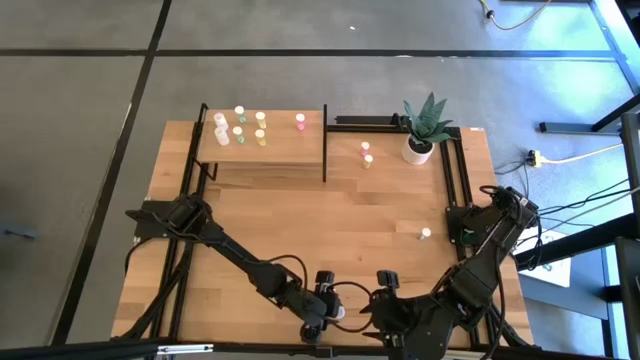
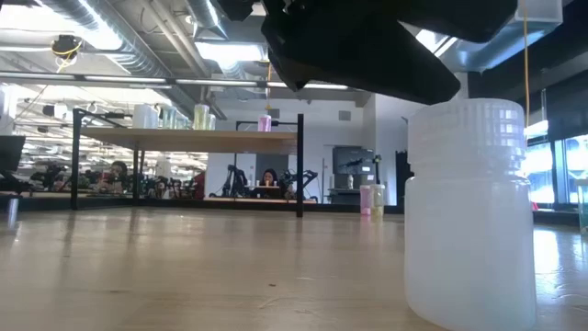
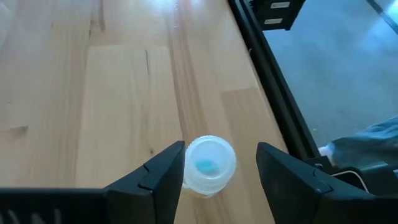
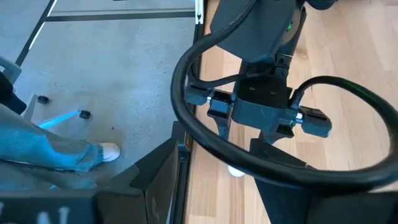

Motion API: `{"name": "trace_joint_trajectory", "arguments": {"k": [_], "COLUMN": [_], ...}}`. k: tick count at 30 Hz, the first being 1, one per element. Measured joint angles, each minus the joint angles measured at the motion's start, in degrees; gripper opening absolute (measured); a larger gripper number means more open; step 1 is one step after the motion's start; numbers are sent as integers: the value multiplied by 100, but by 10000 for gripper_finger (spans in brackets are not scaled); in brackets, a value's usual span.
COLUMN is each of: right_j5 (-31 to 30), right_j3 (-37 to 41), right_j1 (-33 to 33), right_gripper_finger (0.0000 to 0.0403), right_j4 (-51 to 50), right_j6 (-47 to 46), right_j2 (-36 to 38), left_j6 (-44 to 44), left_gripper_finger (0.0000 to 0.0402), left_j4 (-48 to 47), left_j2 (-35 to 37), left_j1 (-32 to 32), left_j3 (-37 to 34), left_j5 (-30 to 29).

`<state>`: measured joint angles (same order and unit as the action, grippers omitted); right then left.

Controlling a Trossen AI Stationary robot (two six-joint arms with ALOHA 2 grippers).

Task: Pick and place medicine bottles onto shelf by color
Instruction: Put the top white pill bottle aligned with the other white pill bottle on the shelf

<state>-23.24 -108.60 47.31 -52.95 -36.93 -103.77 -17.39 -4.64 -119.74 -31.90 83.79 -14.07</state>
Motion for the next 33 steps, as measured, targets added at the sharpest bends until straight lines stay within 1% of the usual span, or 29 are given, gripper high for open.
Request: {"name": "trace_joint_trajectory", "arguments": {"k": [6,9,16,25,33], "right_j5": [2,17,49,46,46], "right_j3": [0,0,-2,-4,-4], "right_j1": [0,0,2,0,2], "right_gripper_finger": [202,202,202,202,202], "right_j4": [0,-2,0,-1,0], "right_j6": [-5,-39,-76,-57,-57], "right_j2": [0,0,4,7,9], "left_j6": [-4,-22,-5,-473,-505], "left_gripper_finger": [192,192,192,192,192], "left_j4": [59,142,198,218,255], "left_j2": [-154,-298,-289,-289,-341], "left_j1": [2,0,1,9,7], "left_j3": [0,-8,-7,-7,-6], "left_j5": [-15,105,-60,-167,-163]}}
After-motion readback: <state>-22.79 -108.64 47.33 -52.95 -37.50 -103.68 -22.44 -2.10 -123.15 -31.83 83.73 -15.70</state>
